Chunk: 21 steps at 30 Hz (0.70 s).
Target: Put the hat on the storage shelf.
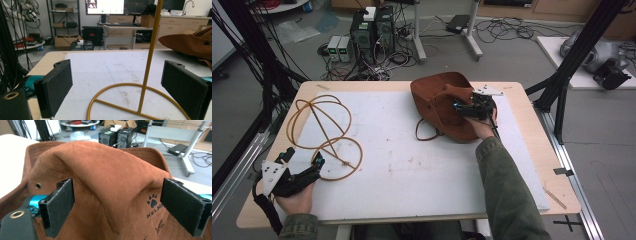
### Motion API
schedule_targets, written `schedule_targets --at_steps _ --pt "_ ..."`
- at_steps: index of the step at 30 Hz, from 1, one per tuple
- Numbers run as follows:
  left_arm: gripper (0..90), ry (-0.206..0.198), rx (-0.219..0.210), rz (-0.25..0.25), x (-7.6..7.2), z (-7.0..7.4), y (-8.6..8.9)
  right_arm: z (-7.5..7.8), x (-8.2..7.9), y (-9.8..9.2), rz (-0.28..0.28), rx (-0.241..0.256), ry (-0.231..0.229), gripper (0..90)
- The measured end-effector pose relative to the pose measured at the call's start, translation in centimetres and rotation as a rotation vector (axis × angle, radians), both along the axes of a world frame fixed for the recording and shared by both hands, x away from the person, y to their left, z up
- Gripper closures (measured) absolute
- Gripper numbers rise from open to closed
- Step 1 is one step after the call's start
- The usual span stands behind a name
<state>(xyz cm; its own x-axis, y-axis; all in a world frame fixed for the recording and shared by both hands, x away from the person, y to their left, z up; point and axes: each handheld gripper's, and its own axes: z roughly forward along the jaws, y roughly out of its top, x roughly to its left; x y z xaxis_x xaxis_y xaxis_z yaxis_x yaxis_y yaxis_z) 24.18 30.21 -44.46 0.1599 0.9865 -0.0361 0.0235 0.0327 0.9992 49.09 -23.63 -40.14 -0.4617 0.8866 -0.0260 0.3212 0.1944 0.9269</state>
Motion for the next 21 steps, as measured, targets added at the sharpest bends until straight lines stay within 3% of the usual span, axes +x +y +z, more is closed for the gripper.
schedule_targets --at_steps 2,8,9,10,11,12,14,15,16,17,21 --pt "10.4 0.001 0.001 0.000 0.0 0.0 0.0 -0.3 0.5 0.4 -0.036 -0.009 0.016 11.5" --pt "10.4 0.000 -0.005 0.006 -0.1 -0.1 0.3 -1.2 1.4 0.4 -0.047 0.008 0.077 14.8" --pt "10.4 0.003 -0.003 0.006 -0.1 -0.1 0.4 -1.2 1.4 0.4 -0.044 0.013 0.078 22.2" --pt "10.4 0.003 -0.005 0.007 -0.2 -0.1 0.4 -1.2 1.4 0.4 -0.044 0.013 0.078 22.2" --pt "10.4 0.005 -0.003 0.009 -0.2 -0.1 0.5 -1.2 1.4 0.4 -0.028 0.017 0.094 35.8" --pt "10.4 0.005 -0.003 0.009 -0.2 -0.1 0.5 -1.2 1.4 0.4 -0.028 0.017 0.094 35.8" --pt "10.4 0.002 -0.005 0.012 -0.2 -0.1 0.5 -1.2 1.3 0.5 -0.003 0.007 0.108 49.4" --pt "10.4 0.001 -0.004 0.012 -0.3 -0.1 0.5 -1.2 1.3 0.6 0.032 -0.002 0.116 71.8" --pt "10.4 0.001 -0.004 0.012 -0.3 -0.1 0.5 -1.2 1.3 0.6 0.032 -0.002 0.116 71.8" --pt "10.4 0.001 -0.004 0.012 -0.3 -0.1 0.6 -1.0 1.1 0.7 0.039 -0.032 0.119 87.0" --pt "10.4 0.003 -0.003 0.010 -0.3 -0.1 0.6 -0.8 1.0 0.5 0.050 -0.036 0.133 88.2"
